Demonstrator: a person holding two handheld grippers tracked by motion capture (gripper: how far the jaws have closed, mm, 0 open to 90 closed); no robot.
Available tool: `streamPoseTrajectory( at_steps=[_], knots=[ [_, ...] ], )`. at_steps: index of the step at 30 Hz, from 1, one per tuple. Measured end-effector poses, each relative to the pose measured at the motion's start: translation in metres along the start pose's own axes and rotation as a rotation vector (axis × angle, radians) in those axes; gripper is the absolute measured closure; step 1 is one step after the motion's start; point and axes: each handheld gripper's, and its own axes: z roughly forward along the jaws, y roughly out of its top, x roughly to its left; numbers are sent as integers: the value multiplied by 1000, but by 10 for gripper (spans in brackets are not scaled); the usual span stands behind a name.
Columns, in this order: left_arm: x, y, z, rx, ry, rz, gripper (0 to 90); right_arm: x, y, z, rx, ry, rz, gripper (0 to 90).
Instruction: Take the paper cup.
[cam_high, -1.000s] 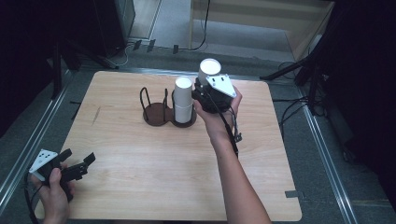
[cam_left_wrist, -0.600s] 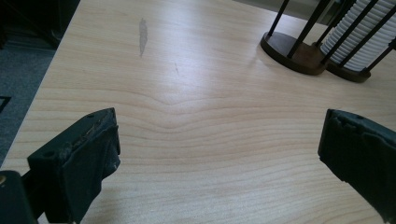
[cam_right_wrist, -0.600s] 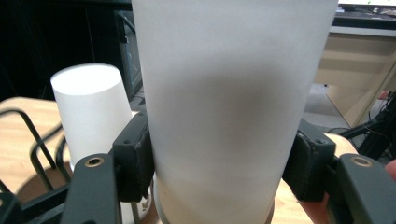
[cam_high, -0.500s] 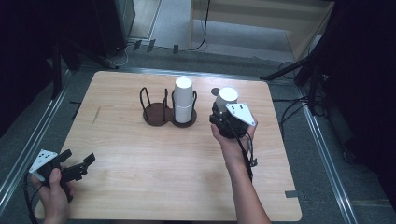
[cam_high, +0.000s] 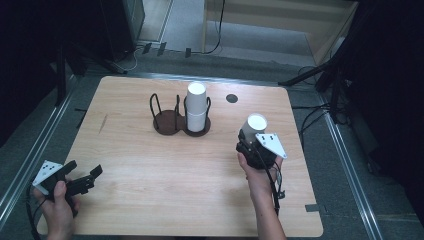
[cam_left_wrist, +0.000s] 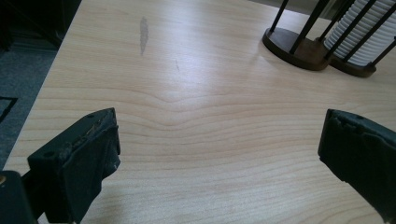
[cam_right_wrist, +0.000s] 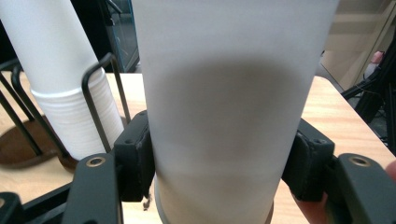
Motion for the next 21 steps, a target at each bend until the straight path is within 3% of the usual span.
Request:
streamPoseTrajectory(
  at_steps=[7, 13, 21],
  knots=[
    [-4, 3, -1, 41, 0, 49, 0, -11, -18, -12, 14, 14, -14, 359],
    [-9, 8, -2, 40, -13, 42, 0, -17, -32, -15, 30, 34, -6, 361],
    [-40, 21, 2, 30, -67, 86, 0, -15, -43, -18, 58, 58, -26, 361]
  ],
)
